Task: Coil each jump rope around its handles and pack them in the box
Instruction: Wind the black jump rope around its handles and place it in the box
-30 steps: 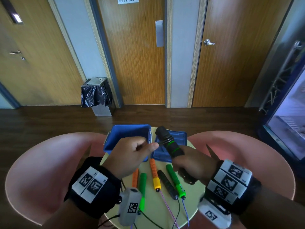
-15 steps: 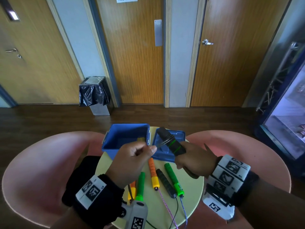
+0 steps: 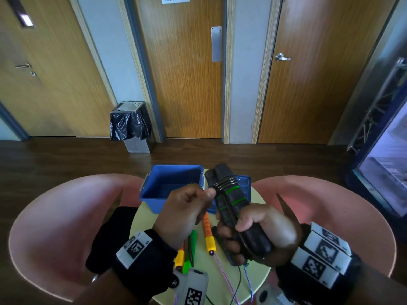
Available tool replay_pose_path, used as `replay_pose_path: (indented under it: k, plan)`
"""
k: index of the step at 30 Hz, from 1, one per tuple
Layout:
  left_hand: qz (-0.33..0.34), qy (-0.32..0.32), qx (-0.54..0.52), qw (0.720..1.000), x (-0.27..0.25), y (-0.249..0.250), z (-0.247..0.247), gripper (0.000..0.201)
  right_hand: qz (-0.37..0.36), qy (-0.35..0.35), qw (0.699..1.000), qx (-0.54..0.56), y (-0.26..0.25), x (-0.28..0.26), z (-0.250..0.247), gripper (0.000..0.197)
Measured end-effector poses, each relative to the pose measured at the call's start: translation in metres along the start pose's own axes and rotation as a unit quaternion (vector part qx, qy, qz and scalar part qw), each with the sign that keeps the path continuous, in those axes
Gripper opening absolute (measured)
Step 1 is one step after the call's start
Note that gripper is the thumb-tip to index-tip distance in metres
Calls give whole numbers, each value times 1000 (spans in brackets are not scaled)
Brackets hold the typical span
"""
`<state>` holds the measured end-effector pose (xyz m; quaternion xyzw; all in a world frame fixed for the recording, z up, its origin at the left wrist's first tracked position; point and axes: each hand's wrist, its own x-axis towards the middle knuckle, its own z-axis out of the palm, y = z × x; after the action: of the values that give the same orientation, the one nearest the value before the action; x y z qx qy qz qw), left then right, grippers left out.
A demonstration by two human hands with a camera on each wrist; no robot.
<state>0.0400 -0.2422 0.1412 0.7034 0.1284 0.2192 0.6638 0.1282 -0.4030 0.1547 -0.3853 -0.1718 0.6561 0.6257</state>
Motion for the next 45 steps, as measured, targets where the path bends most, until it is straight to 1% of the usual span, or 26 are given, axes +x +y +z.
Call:
replay_pose_path:
  k: [3, 5, 7, 8, 10, 12, 13, 15, 16, 17, 18, 19, 21, 22, 23, 24, 25, 27, 31, 33, 35, 37, 38, 40, 42, 45]
  plan:
    - [-38, 8, -53, 998, 5, -4, 5, 40, 15, -52, 997, 64, -3, -1, 1, 50]
    - [-52, -23, -74, 996, 8, -4, 8, 46, 18, -88, 991, 95, -4, -1, 0, 48]
    - [-60, -60, -78, 993, 10, -1, 10, 42, 10, -105, 990, 90, -4, 2, -3, 47]
    - [-56, -71, -79, 993, 9, 2, 12, 39, 5, -101, 992, 75, -5, 3, -4, 47]
    - [-60, -76, -86, 992, 12, 2, 14, 38, 5, -67, 997, 38, -8, 5, -9, 50]
    - [-61, -65, -92, 992, 18, -2, 14, 43, 30, -8, 1000, 4, -13, 7, -11, 54]
    - [-56, -50, -95, 993, 19, -3, 15, 46, 39, 32, 999, -13, -16, 9, -10, 54]
    - [-48, -8, -66, 997, 27, -9, 11, 49, 18, 156, 984, -89, -21, 15, -10, 46]
    - [-43, 18, -34, 998, 30, -10, 10, 45, -14, 226, 959, -169, -22, 17, -10, 40]
    - [-40, 47, -1, 998, 32, -10, 10, 42, -48, 287, 917, -274, -24, 19, -9, 36]
    - [-33, 70, 30, 997, 32, -10, 11, 41, -78, 324, 860, -386, -26, 20, -8, 35]
    - [-33, 87, 59, 994, 34, -10, 13, 42, -101, 331, 796, -496, -27, 20, -8, 39]
    - [-36, 100, 91, 990, 33, -7, 19, 44, -88, 320, 670, -664, -26, 25, -10, 54]
    - [-33, 112, 95, 989, 32, -8, 22, 46, -72, 332, 618, -709, -23, 29, -13, 59]
    - [-32, 122, 99, 987, 31, -6, 27, 48, -63, 352, 593, -721, -21, 33, -15, 58]
    - [-33, 122, 91, 988, 31, -5, 29, 50, -68, 368, 600, -707, -19, 37, -18, 51]
    - [-30, 121, 83, 989, 31, -6, 29, 51, -79, 376, 623, -681, -18, 39, -19, 43]
    - [-20, 112, 81, 990, 30, -10, 26, 51, -77, 367, 680, -630, -17, 41, -21, 35]
    - [-5, 69, 39, 997, 26, -20, 14, 39, -81, 299, 803, -509, -18, 35, -13, 28]
    - [18, 43, -7, 999, 22, -21, 12, 31, -78, 276, 852, -439, -20, 28, -6, 27]
    - [30, 32, -26, 999, 19, -21, 8, 29, -62, 239, 901, -356, -20, 23, -1, 29]
    - [30, 30, -41, 998, 19, -23, 5, 30, -51, 184, 949, -252, -15, 19, -1, 37]
    - [22, 34, -54, 998, 19, -24, 5, 27, -46, 152, 968, -196, -14, 18, -1, 43]
    - [-11, 26, -106, 994, 18, -22, 7, 23, -28, 87, 990, -108, -13, 14, -2, 53]
    - [-29, 11, -148, 988, 16, -19, 10, 29, -7, 35, 998, -49, -14, 11, -2, 56]
    - [-27, -20, -127, 991, 14, -22, 9, 43, 5, -28, 1000, 11, -13, 9, -1, 58]
